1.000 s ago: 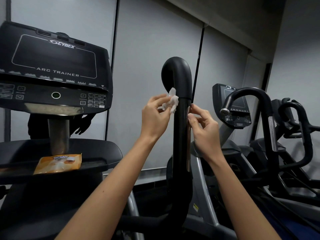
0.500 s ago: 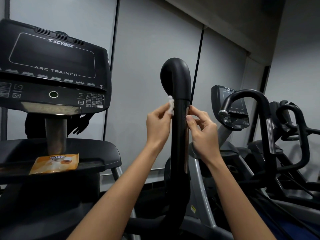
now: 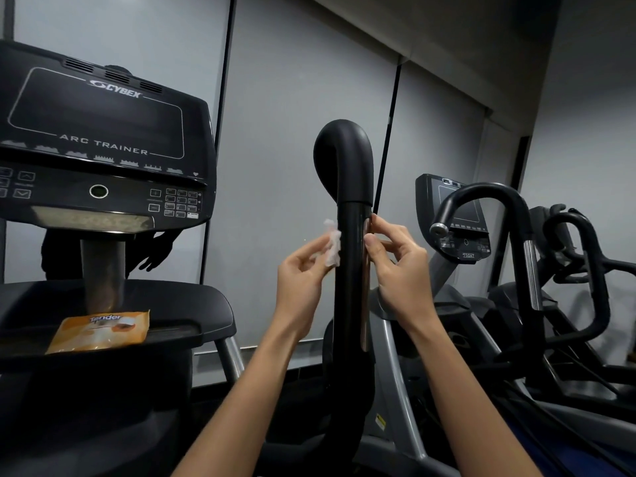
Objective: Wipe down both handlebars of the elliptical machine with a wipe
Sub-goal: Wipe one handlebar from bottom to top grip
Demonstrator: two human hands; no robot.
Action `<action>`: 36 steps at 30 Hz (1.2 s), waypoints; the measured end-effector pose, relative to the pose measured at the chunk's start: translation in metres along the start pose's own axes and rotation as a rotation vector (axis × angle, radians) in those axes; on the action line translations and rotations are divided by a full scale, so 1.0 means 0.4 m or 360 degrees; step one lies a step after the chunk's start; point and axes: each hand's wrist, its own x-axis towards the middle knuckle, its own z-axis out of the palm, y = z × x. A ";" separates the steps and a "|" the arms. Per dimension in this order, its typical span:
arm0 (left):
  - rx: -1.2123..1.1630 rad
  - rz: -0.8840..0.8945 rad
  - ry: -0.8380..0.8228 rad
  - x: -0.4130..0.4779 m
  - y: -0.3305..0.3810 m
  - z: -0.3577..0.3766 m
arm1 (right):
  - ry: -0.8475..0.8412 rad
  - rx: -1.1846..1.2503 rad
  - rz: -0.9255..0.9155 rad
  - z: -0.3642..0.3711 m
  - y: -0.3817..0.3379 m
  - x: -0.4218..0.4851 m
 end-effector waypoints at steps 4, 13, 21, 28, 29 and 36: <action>0.0066 0.0138 0.0065 0.056 0.029 0.030 | -0.0002 0.0000 0.0004 0.001 0.000 0.002; -0.0231 -0.0289 -0.0278 0.089 0.023 0.028 | 0.0006 0.0000 0.0004 0.001 -0.002 -0.001; 0.0372 0.0520 0.0395 0.050 0.067 0.076 | 0.0021 -0.0003 0.0034 0.001 -0.004 0.000; 0.1263 0.1209 0.0050 0.018 0.042 0.082 | 0.0087 0.0412 0.0201 -0.007 0.002 -0.001; 0.1336 0.1216 0.0001 0.006 0.041 0.085 | 0.0155 0.0472 0.0207 -0.011 -0.003 -0.003; 0.0612 0.0480 -0.0203 -0.005 0.105 0.071 | 0.0118 0.0095 -0.0193 -0.013 -0.053 -0.010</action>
